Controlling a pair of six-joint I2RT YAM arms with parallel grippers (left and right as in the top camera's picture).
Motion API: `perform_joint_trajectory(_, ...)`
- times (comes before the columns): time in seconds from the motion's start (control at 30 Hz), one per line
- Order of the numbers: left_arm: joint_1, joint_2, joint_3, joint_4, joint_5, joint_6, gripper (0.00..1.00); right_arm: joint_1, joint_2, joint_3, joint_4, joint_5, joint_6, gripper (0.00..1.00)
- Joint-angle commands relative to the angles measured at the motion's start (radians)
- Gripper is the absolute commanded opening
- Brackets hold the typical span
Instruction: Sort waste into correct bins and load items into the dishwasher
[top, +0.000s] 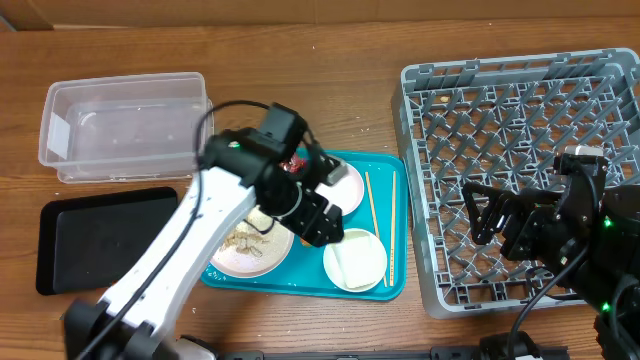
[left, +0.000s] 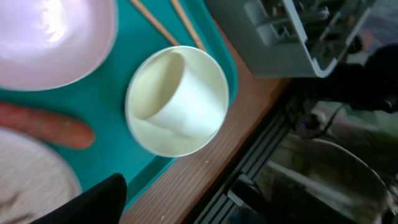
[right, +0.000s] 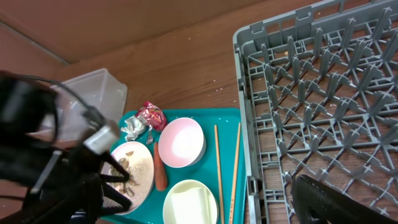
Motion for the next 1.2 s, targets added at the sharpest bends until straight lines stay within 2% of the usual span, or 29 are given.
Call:
perform_joint_trajectory(0.0, -0.065, 0.079, -0.014, 0.026, 0.138, 0.172, 0.75, -0.005, -0.003, 0.017, 0.002, 0.011, 0.001, 1.0)
perform_joint_trajectory(0.2, -0.151, 0.177, -0.014, 0.088, -0.006, 0.167, 0.7, -0.005, -0.003, 0.017, -0.013, 0.01, 0.001, 1.0)
perform_joint_trajectory(0.53, -0.161, 0.263, -0.017, 0.173, -0.054, 0.167, 0.67, -0.005, -0.003, 0.017, -0.04, 0.011, 0.001, 1.0)
perform_joint_trajectory(0.63, -0.161, 0.286, -0.018, 0.163, -0.039, 0.16, 0.56, -0.005, -0.003, 0.017, -0.04, 0.011, 0.001, 1.0)
perform_joint_trajectory(0.73, -0.161, 0.296, -0.018, 0.122, -0.006, 0.161, 0.4, -0.005, -0.003, 0.017, -0.04, 0.015, 0.001, 1.0)
perform_joint_trajectory(0.8, -0.161, 0.296, -0.018, 0.105, -0.007, 0.161, 0.24, -0.005, -0.003, 0.017, -0.04, 0.015, 0.001, 1.0)
perform_joint_trajectory(0.83, -0.161, 0.296, -0.018, 0.101, -0.006, 0.16, 0.19, -0.005, -0.003, 0.017, -0.039, 0.019, 0.001, 1.0)
perform_joint_trajectory(1.07, -0.161, 0.296, -0.018, 0.092, -0.01, 0.166, 0.21, -0.005, -0.003, 0.017, -0.04, 0.044, 0.001, 1.0)
perform_joint_trajectory(1.13, -0.161, 0.296, -0.018, 0.093, -0.009, 0.167, 0.04, -0.005, -0.003, 0.017, -0.04, 0.044, 0.001, 1.0)
perform_joint_trajectory(1.17, -0.161, 0.296, -0.018, 0.093, 0.0, 0.154, 0.04, -0.005, -0.003, 0.017, -0.04, 0.044, 0.001, 1.0)
